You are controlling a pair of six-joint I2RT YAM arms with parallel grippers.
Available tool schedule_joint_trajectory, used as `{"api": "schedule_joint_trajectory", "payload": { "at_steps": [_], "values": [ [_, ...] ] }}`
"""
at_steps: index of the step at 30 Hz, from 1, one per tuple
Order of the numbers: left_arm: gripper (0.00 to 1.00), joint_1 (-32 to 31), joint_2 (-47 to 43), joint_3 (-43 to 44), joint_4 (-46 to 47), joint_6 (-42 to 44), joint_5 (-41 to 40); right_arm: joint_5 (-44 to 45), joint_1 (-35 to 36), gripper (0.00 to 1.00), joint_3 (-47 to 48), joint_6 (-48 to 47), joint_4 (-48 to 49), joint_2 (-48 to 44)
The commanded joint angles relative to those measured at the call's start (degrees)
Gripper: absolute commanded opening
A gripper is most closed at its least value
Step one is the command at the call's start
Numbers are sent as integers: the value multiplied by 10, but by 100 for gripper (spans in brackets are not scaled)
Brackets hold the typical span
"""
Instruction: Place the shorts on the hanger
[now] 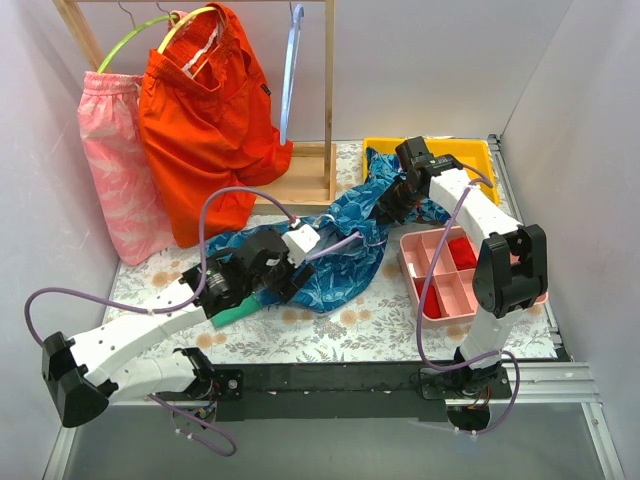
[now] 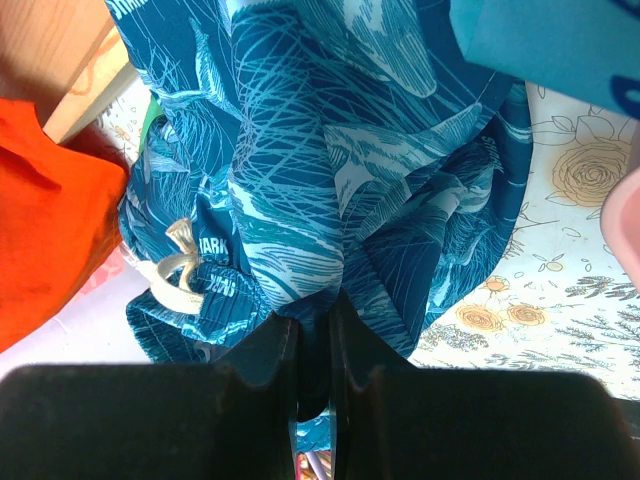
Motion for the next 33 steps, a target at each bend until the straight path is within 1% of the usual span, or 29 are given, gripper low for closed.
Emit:
{"api": "schedule_joint_trajectory", "payload": {
  "at_steps": [1, 3, 8, 13, 20, 25, 27, 28, 30, 33],
  "values": [
    [72, -24, 11, -24, 44, 40, -129, -35, 2, 1, 31, -6, -10, 1],
    [73, -26, 9, -41, 84, 60, -154, -35, 2, 1, 31, -7, -10, 0],
    [72, -26, 24, -56, 123, 98, -154, -38, 2, 1, 42, -11, -20, -3],
    [67, -27, 18, -83, 175, 115, -110, -38, 2, 1, 45, -12, -24, -11],
    [57, -27, 9, -113, 234, 123, -69, -43, 3, 1, 45, -11, -27, -21],
    [50, -27, 0, -131, 288, 126, -57, -50, 3, 1, 46, -11, -28, -33],
    [49, -28, -1, -133, 305, 126, -49, -51, 3, 1, 46, -11, -28, -36],
    [45, -28, -1, -133, 310, 124, -47, -52, 3, 1, 46, -11, -28, -39],
    [42, -28, -1, -137, 320, 122, -40, -56, 3, 1, 47, -11, -27, -43],
    [22, -28, -3, -135, 329, 113, -36, -66, 3, 1, 45, -12, -20, -51]
  ]
}}
